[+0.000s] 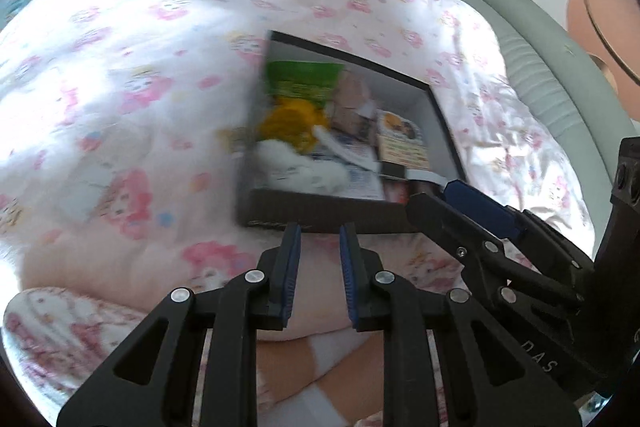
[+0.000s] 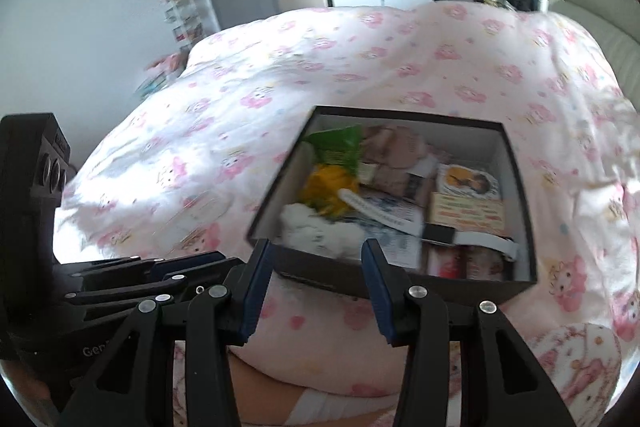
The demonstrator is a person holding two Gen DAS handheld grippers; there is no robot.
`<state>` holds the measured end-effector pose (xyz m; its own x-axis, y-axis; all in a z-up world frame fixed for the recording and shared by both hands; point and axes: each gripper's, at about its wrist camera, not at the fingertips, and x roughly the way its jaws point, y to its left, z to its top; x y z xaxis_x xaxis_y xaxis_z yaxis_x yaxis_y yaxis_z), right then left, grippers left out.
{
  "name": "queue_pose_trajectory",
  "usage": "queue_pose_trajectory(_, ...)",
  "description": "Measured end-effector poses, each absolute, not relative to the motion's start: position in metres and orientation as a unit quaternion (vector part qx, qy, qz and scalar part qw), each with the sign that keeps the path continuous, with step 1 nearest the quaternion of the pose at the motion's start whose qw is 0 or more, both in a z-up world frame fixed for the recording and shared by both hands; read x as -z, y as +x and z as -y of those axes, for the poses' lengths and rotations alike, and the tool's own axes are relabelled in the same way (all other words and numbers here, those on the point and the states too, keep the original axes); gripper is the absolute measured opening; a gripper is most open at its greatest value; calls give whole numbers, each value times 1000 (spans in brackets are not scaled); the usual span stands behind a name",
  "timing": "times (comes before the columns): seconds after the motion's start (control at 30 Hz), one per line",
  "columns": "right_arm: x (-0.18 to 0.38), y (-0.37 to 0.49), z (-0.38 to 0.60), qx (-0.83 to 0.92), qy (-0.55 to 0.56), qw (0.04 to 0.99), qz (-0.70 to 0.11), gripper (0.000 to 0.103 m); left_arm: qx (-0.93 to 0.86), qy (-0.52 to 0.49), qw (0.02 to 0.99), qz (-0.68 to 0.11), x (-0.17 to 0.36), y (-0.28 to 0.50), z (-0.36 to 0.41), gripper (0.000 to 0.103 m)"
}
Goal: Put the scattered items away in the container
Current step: 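Move the left gripper over to the clear phone case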
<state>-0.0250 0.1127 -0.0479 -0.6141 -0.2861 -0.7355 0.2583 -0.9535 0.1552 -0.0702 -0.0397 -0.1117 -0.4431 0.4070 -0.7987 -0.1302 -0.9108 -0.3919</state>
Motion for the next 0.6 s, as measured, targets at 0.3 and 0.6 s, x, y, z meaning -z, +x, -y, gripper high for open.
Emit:
queue_pose_trajectory(0.3,70,-42,-23,867,439,238,2,42,-836,-504,87,200,131,-63,131,18)
queue_pose_trajectory(0.6,105,-76,60,848,453,273,-16,42,-790,-525,-59,313,181,-71,244,22)
